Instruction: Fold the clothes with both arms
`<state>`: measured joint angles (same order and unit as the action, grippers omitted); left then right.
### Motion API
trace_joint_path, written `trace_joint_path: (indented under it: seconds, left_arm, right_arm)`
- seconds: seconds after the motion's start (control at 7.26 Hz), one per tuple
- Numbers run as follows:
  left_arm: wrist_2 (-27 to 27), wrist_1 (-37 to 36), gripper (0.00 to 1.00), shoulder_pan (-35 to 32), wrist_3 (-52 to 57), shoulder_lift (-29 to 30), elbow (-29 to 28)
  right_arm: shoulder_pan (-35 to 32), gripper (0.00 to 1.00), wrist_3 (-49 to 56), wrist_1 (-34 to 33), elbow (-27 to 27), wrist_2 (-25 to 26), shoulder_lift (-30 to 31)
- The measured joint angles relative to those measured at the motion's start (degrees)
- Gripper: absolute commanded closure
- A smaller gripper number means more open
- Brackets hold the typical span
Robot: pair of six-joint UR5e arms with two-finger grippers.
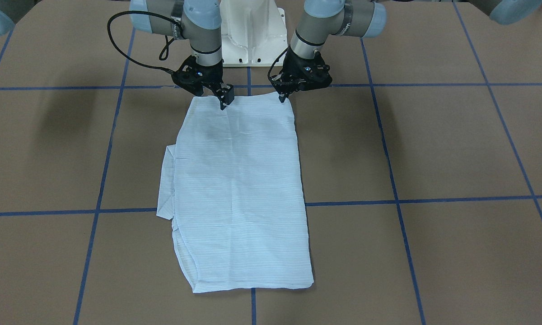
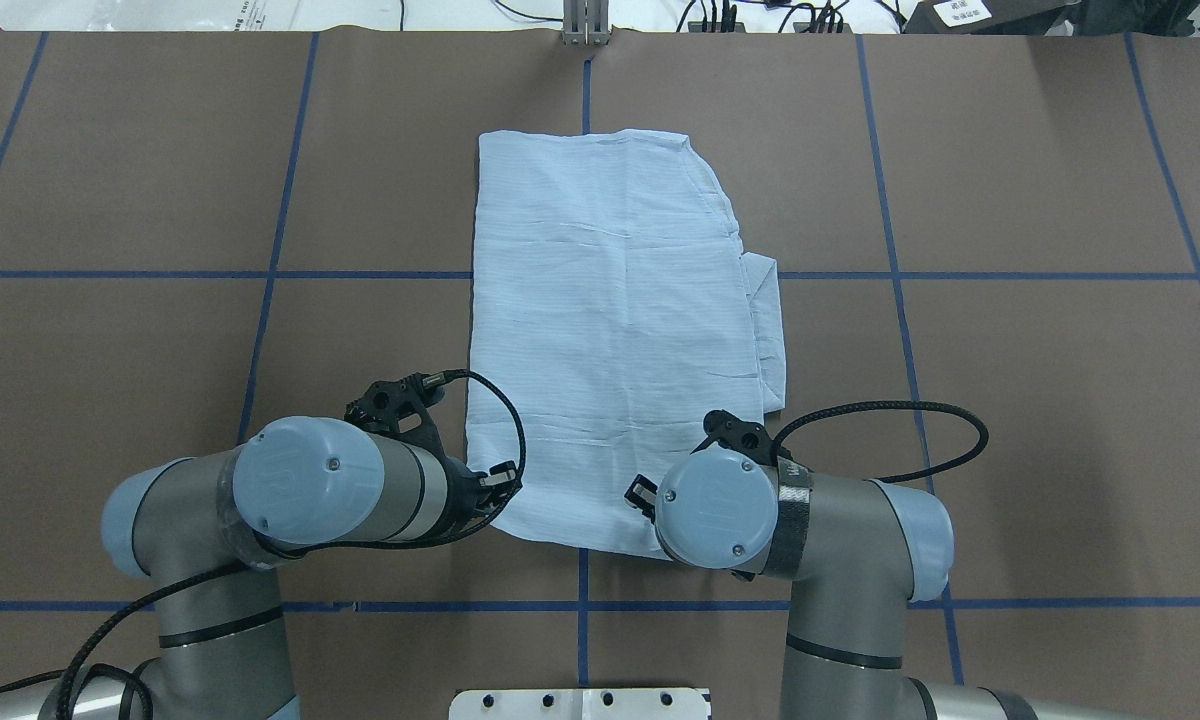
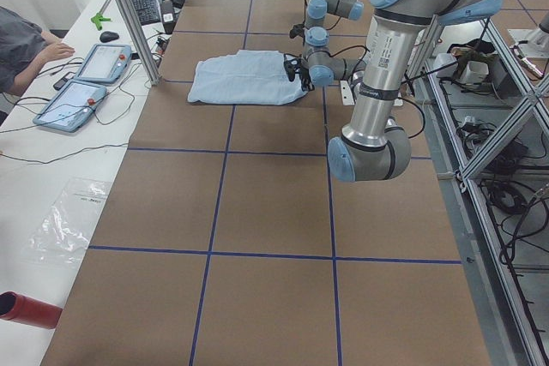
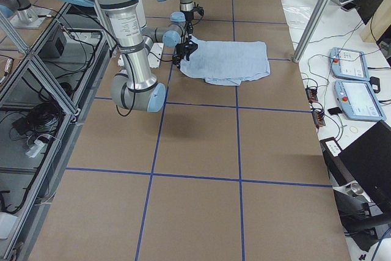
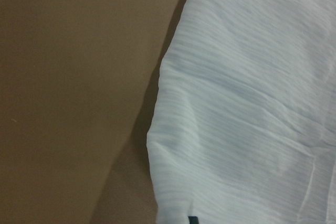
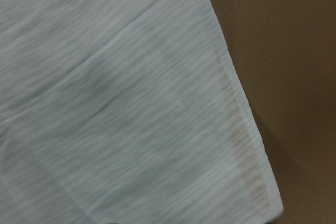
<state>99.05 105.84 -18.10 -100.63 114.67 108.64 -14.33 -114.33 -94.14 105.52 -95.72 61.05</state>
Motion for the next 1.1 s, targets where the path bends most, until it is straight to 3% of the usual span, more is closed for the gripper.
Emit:
trace_joint_path:
  seconds: [0.96,1.1]
  left_arm:
    - [0.0,0.0,1.00,0.0,-0.1,0.0,-0.1]
    - [0.1,0.0,1.00,0.0,-0.1,0.0,-0.2]
  right_arm:
    - [0.7,0.08,0.0,-0.1,-1.7,0.0,-0.1]
    - [0.8,0.23,0.0,-0.1,-1.7,0.0,-0.1]
